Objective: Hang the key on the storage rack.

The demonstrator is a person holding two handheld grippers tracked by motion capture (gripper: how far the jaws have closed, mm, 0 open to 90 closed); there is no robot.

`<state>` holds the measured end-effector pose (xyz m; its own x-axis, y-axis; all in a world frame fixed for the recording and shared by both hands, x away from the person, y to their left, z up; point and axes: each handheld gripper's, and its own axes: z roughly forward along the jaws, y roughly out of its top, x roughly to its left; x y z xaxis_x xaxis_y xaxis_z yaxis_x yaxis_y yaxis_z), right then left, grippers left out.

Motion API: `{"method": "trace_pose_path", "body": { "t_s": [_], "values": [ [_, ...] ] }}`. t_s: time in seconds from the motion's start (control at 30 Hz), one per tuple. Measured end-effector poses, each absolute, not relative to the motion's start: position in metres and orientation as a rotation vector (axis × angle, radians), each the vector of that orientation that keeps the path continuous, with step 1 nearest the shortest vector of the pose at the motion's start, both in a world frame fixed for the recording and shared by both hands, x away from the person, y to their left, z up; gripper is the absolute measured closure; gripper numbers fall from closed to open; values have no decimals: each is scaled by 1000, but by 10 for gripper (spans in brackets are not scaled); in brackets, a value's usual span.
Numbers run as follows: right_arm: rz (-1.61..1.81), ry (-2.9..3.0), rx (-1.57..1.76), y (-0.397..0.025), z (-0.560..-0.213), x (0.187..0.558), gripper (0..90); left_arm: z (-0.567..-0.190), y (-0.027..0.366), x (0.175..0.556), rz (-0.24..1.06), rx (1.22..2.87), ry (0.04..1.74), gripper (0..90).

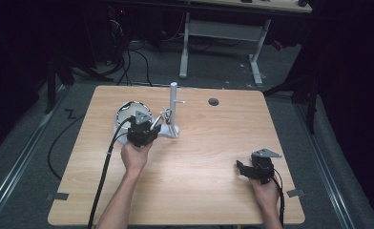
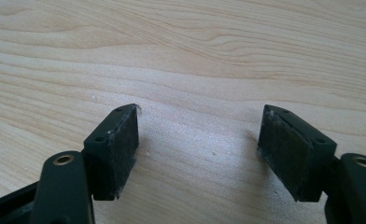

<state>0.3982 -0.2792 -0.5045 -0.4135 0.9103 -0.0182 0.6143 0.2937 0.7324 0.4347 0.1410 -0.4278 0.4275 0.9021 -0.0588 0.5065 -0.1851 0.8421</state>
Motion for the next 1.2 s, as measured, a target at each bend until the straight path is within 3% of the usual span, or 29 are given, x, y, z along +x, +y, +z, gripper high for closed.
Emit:
{"method": "trace_pose_path", "body": {
  "t_s": [0.87,1.2],
  "values": [
    [915,2133,1363,-279,-504,398,290,-436,135,437,528,1870,1215,708],
    [914,2133,1362,-279,-504,398,290,-432,144,427,552,1835,1226,600]
  ]
}}
